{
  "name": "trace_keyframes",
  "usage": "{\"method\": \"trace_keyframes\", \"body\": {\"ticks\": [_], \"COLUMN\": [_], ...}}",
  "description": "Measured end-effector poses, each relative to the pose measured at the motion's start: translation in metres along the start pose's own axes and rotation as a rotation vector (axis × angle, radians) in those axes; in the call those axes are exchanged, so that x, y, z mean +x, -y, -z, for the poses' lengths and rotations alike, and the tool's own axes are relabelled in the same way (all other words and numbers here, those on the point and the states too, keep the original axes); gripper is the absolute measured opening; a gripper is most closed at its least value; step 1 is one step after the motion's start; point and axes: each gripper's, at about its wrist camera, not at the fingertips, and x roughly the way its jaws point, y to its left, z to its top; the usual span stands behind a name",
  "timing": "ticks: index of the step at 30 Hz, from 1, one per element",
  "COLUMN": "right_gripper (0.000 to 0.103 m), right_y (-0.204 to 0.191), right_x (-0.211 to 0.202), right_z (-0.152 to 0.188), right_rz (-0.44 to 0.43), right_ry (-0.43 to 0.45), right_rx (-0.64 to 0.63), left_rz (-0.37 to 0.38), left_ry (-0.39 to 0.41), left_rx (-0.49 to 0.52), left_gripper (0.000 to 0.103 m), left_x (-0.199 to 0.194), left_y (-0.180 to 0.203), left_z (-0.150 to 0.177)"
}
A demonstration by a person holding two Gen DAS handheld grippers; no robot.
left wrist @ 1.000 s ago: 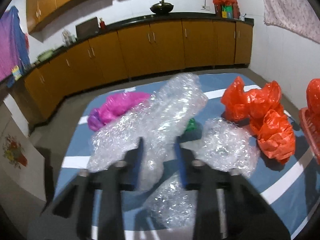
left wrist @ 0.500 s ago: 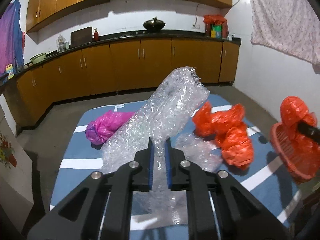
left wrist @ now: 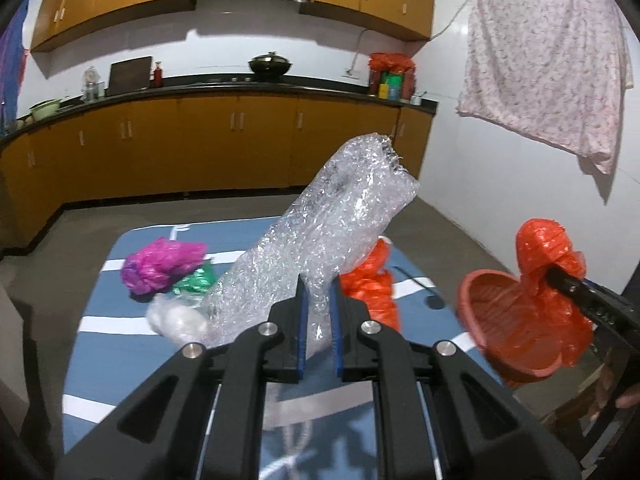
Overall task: Collect trash
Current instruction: 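Grasp and lift the bubble wrap with the left gripper while the right carries the red bag toward the basket, then carry bubble wrap and red bag over the orange basket and open both grippers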
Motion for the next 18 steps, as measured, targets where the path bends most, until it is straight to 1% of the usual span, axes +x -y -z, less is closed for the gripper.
{"method": "trace_keyframes", "body": {"ticks": [6, 10, 18], "right_gripper": [0.029, 0.029, 0.029], "right_y": [0.024, 0.047, 0.079], "right_x": [-0.003, -0.003, -0.005], "right_z": [0.005, 0.008, 0.011], "right_rz": [0.058, 0.106, 0.183], "right_ry": [0.002, -0.001, 0.005], "right_rx": [0.031, 0.061, 0.089], "left_rz": [0.082, 0.146, 0.247], "left_ry": [-0.008, -0.032, -0.083], "left_rx": [0.024, 0.046, 0.048], "left_gripper": [0.011, 0.011, 0.011], "left_x": [0.001, 0.012, 0.038], "left_y": [0.036, 0.067, 0.107], "left_z": [0.003, 0.007, 0.014]}}
